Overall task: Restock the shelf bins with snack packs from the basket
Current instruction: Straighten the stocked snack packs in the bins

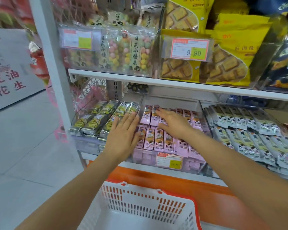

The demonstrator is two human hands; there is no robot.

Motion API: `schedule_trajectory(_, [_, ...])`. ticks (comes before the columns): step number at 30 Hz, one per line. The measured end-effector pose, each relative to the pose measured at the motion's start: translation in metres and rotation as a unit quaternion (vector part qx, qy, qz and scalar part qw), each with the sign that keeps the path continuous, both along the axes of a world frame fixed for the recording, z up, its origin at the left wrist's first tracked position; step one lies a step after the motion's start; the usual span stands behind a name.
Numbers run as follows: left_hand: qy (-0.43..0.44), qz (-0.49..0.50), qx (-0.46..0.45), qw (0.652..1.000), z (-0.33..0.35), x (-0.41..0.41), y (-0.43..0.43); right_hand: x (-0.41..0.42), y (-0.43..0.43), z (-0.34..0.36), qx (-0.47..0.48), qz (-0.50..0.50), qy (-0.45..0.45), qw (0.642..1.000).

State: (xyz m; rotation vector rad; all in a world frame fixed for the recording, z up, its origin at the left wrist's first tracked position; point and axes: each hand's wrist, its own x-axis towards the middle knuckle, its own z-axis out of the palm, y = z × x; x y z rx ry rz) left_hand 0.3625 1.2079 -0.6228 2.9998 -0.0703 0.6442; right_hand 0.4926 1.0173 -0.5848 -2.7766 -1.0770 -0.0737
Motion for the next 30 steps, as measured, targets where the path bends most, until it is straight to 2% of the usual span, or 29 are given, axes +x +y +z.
schedule_trajectory(8, [-0.054, -0.015, -0.007, 0.998, -0.008, 0.005, 0.004, 0.020, 0.019, -0.006, -0.008, -0.036, -0.036, 0.999])
schedule_trajectory(15, [-0.058, -0.015, -0.010, 0.998, -0.010, 0.008, 0.006, 0.028, 0.029, -0.008, -0.015, 0.037, -0.019, 0.999])
schedule_trajectory(30, [-0.061, -0.002, -0.009, 0.998, -0.005, 0.008, 0.001, 0.032, 0.039, -0.008, 0.004, 0.048, -0.030, 0.998])
